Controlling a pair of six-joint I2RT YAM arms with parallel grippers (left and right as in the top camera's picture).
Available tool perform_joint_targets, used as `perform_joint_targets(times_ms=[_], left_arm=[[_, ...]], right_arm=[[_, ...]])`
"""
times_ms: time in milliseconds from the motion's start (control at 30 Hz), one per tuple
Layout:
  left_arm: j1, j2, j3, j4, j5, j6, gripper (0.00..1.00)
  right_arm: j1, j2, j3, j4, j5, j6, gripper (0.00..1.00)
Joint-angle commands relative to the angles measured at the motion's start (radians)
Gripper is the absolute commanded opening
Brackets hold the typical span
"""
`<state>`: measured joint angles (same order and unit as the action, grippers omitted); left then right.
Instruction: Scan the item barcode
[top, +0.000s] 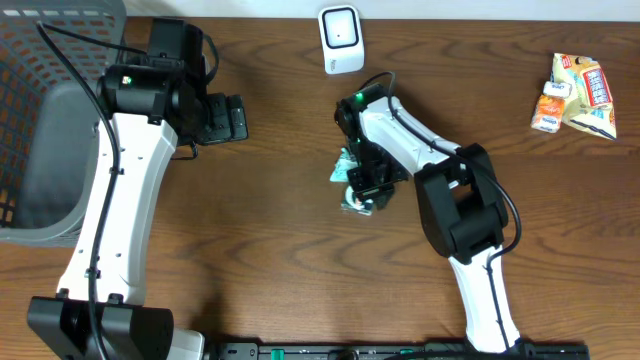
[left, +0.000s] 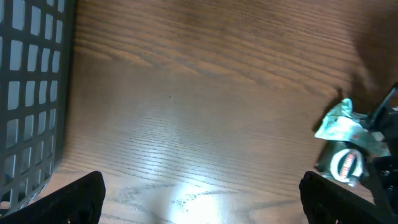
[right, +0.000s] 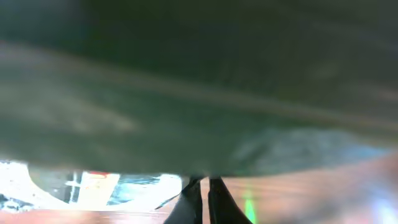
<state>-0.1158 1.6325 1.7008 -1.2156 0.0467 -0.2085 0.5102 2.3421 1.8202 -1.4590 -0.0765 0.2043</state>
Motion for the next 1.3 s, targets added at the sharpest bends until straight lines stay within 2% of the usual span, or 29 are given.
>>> perform_joint_targets(times_ms=[0, 200, 300, 333, 400, 467, 500, 700, 833, 900, 1000, 1100, 1133, 1167, 1200, 1267], left_arm=[[0.002, 0.006, -0.001, -0.003, -0.005, 0.005, 0.98], [0.002, 0.006, -0.001, -0.003, -0.005, 0.005, 0.98], [0.002, 0.006, -0.001, -0.003, -0.005, 0.005, 0.98], [0.002, 0.006, -0.001, -0.003, -0.005, 0.005, 0.98], [0.002, 0.006, -0.001, -0.003, -0.005, 0.005, 0.98], [0.002, 0.006, -0.001, -0.003, -0.005, 0.005, 0.98], [0.002, 0.006, -0.001, -0.003, -0.005, 0.005, 0.98], [0.002, 0.006, -0.001, -0.003, -0.005, 0.005, 0.98], [0.002, 0.006, -0.001, -0.003, -0.005, 0.005, 0.98], [0.002, 0.006, -0.001, -0.003, -0.005, 0.005, 0.98], [0.002, 0.006, -0.001, -0.003, -0.005, 0.005, 0.98], [0.002, 0.006, -0.001, -0.003, -0.005, 0.005, 0.98], [0.002, 0.006, -0.001, -0.003, -0.005, 0.005, 0.98], [0.002, 0.006, -0.001, -0.003, -0.005, 0.005, 0.98], [0.002, 0.006, -0.001, -0.003, -0.005, 0.005, 0.98], [0.002, 0.006, -0.001, -0.003, -0.005, 0.005, 0.98]], right_arm=[[0.028, -0.012, 0.059, 0.035, -0.144, 0.0, 0.03], [0.012, -0.014, 0.212, 0.019, -0.139, 0.0, 0.11], [-0.017, -0.014, 0.315, 0.001, -0.123, -0.041, 0.24], [-0.028, -0.014, 0.339, 0.004, -0.108, -0.074, 0.41], [-0.046, -0.014, 0.353, 0.032, -0.094, -0.155, 0.6], [-0.061, -0.012, 0.344, 0.061, -0.094, -0.343, 0.91], [-0.072, -0.011, 0.319, 0.082, -0.095, -0.455, 0.99], [-0.135, -0.004, 0.233, 0.163, -0.115, -0.543, 0.99], [-0.191, 0.0, 0.15, 0.212, -0.314, -0.638, 0.99], [-0.213, 0.0, 0.1, 0.245, -0.366, -0.64, 0.94], [-0.233, 0.0, 0.037, 0.276, -0.426, -0.676, 0.76], [-0.237, 0.0, 0.0, 0.285, -0.463, -0.692, 0.73], [-0.237, 0.0, -0.007, 0.285, -0.468, -0.692, 0.66], [-0.234, 0.0, -0.008, 0.276, -0.469, -0.692, 0.52], [-0.232, -0.001, -0.008, 0.268, -0.469, -0.692, 0.46], [-0.23, -0.003, -0.007, 0.225, -0.46, -0.685, 0.46]])
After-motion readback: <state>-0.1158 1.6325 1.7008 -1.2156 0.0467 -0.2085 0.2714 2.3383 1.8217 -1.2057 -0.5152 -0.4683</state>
